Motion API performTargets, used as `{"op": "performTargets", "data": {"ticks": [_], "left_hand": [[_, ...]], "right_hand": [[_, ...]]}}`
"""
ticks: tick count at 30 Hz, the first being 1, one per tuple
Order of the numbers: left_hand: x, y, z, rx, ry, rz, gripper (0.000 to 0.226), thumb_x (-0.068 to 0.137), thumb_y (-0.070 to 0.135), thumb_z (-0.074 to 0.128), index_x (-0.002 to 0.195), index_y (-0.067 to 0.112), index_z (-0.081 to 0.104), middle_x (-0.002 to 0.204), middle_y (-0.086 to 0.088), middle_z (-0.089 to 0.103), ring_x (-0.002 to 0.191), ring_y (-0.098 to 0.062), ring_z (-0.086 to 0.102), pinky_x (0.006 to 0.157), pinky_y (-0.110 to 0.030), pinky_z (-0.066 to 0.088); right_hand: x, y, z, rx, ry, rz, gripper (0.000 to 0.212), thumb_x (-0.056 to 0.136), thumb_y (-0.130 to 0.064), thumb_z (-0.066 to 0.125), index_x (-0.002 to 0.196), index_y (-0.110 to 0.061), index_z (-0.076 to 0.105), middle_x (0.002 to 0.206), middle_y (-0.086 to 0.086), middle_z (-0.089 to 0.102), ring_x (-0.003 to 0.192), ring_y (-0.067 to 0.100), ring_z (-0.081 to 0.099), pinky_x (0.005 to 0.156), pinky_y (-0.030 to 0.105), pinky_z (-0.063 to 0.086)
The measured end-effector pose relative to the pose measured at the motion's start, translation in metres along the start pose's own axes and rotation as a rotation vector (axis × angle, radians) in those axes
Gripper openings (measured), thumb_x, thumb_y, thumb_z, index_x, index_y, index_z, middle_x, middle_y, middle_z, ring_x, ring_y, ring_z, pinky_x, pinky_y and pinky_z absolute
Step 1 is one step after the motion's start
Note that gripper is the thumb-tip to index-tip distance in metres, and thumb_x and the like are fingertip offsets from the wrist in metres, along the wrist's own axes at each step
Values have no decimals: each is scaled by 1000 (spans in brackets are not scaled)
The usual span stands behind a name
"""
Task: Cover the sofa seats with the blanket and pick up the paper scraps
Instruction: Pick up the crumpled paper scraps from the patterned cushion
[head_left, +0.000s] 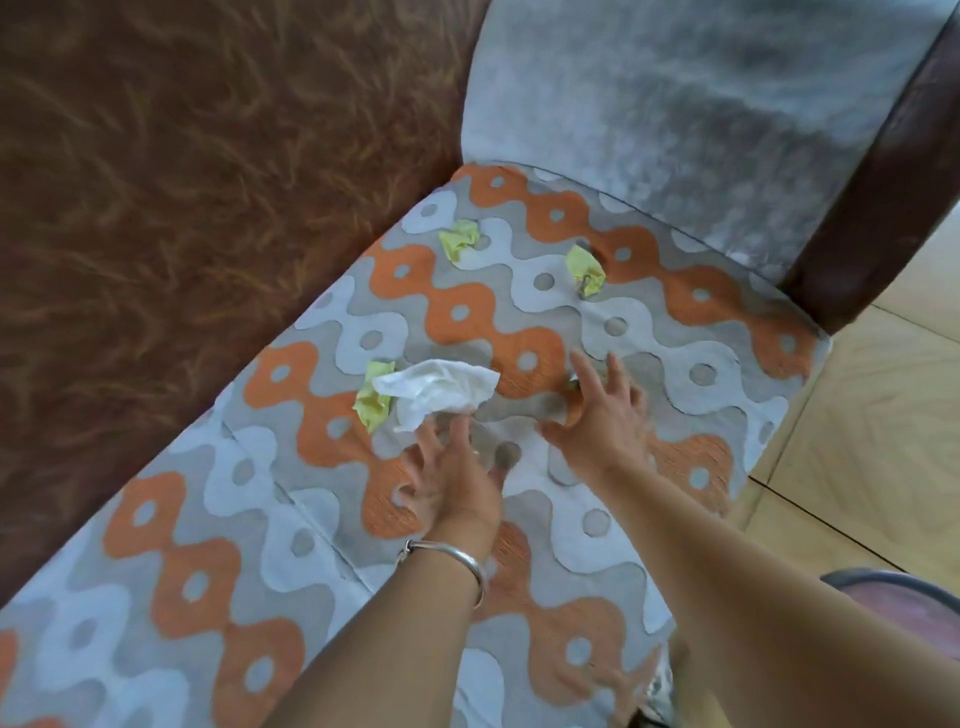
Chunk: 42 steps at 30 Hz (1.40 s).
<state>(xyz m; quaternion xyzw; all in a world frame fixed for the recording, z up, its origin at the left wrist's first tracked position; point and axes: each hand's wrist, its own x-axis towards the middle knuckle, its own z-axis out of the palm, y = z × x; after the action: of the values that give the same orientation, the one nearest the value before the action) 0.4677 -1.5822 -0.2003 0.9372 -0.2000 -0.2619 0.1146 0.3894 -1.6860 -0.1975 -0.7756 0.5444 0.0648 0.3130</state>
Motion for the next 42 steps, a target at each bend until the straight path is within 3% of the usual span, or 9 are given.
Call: {"op": "performTargets", "data": {"ticks": [4,6,9,15,18,21,28,36,42], "left_hand": [[9,1,-10,-51,-8,130,38,83,-7,46,114,15,46,124,-7,40,105,-27,47,85,-34,42],[9,7,-15,-88,-31,242,35,81,-11,38,108,9,46,116,-10,45,93,-28,51,77,-35,42],[16,17,-17,-52,50,403,39,84,-9,42,118,10,47,120,-7,42,80,-26,51,66,-34,42],[46,21,-26,217,82,290,79,87,-2,55,146,29,12,146,-7,19,102,-25,60,79,-34,49],[52,23,-32,299,38,209,52,89,-2,48,135,17,31,127,-12,42,106,-28,56,82,-35,46],[56,29,-35,356,51,200,24,92,3,44,114,10,48,118,-11,52,108,-27,55,82,-33,45],[77,31,-53,191,236,18,19,93,18,51,111,13,57,123,-5,46,108,-22,47,84,-30,42],[97,23,-48,-71,240,-254,10,89,28,61,94,19,62,152,9,13,141,-21,10,104,-49,23],[104,30,-44,-105,142,-357,16,85,22,64,101,21,60,148,6,20,135,-23,20,98,-50,33]], "right_hand": [[16,-9,2,-155,1,-2,64,88,-38,56,144,-38,25,155,-1,17,135,30,23,108,43,26],[22,-13,2,-178,57,-24,38,92,-29,49,129,-26,47,141,3,36,124,30,33,96,37,34],[27,-21,2,-154,74,-26,24,92,-9,43,113,-10,53,119,9,46,113,30,42,76,31,34],[44,-31,-11,-41,37,21,20,92,-5,41,111,-7,45,112,12,55,94,32,52,70,30,32],[58,-35,-14,-37,72,15,15,88,2,39,99,-8,40,95,12,55,77,27,46,64,34,34],[69,-41,-17,17,91,-20,28,85,9,36,108,-4,46,104,12,51,90,32,51,69,35,36],[95,-54,-29,-115,222,-188,53,77,17,41,123,-8,45,128,13,43,116,31,37,94,35,35],[129,-60,-37,-236,97,-40,84,77,19,46,142,-30,25,158,8,-12,145,36,-2,107,54,26],[146,-63,-33,-272,15,-78,65,80,12,49,133,-24,40,153,11,12,131,36,25,101,44,33]]}}
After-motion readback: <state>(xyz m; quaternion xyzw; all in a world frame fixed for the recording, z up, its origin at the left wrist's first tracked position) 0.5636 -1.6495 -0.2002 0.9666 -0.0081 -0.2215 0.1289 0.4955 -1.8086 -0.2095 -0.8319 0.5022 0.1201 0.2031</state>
